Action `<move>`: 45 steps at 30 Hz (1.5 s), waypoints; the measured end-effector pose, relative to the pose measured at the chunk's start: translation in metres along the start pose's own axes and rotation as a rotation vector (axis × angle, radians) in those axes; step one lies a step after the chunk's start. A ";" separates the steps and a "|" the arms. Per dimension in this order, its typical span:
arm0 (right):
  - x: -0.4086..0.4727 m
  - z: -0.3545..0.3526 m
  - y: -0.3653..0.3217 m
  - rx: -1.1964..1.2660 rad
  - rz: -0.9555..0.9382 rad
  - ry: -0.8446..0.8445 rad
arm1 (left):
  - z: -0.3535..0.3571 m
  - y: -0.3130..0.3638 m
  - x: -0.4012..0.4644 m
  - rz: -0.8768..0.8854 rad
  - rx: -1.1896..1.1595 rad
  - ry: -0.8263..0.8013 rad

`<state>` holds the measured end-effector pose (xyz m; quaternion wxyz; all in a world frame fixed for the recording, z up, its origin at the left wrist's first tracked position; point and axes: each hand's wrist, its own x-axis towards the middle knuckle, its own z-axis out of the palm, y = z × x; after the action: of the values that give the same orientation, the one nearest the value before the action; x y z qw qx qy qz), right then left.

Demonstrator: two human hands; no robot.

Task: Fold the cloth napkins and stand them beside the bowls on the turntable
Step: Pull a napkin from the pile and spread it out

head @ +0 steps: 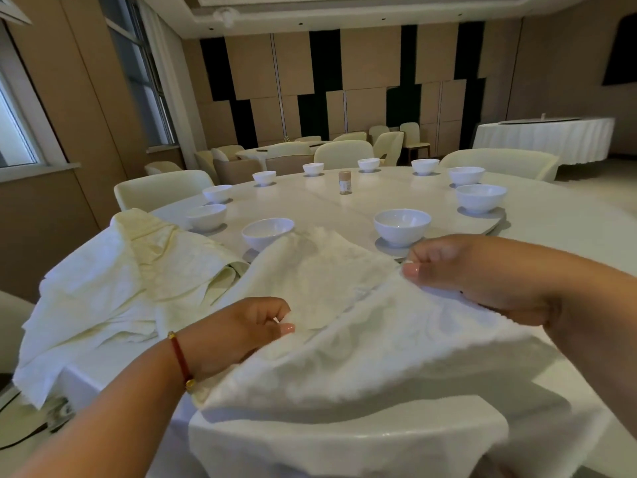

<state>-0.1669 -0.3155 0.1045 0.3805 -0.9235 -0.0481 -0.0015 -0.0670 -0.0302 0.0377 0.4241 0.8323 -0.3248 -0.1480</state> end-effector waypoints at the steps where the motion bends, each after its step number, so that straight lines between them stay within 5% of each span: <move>1: -0.001 -0.005 -0.004 0.025 -0.011 -0.006 | -0.003 0.001 -0.002 -0.002 -0.033 -0.021; 5: 0.008 -0.017 -0.010 -0.004 0.037 -0.016 | -0.018 -0.006 -0.012 -0.132 -0.319 -0.155; 10: 0.058 -0.005 0.012 -0.295 0.193 -0.059 | -0.021 -0.018 -0.011 -0.240 -0.098 -0.241; 16: 0.111 0.028 0.054 -0.590 0.321 -0.046 | -0.030 -0.033 0.006 -0.175 0.062 0.225; 19: 0.130 0.042 0.065 -0.463 0.367 0.032 | -0.046 -0.055 0.007 -0.288 0.605 0.247; 21: 0.138 0.050 0.062 -0.334 0.341 0.081 | -0.055 -0.069 0.002 -0.384 0.665 0.211; 29: 0.151 0.065 0.051 -0.196 0.251 0.176 | -0.070 -0.086 -0.029 -0.350 0.532 0.215; 33: 0.153 0.068 0.054 0.098 0.205 0.403 | -0.071 -0.087 -0.030 -0.338 0.526 0.218; 42: 0.161 0.057 0.056 0.180 0.153 0.696 | -0.100 -0.082 -0.045 -0.322 0.266 0.641; 45: 0.163 0.054 0.060 0.106 0.171 0.665 | -0.107 -0.083 -0.048 -0.335 0.201 0.750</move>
<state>-0.0006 -0.3057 0.0301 0.4213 -0.8522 0.1559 -0.2682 -0.0119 0.1026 0.0338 0.3997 0.9070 -0.0210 0.1309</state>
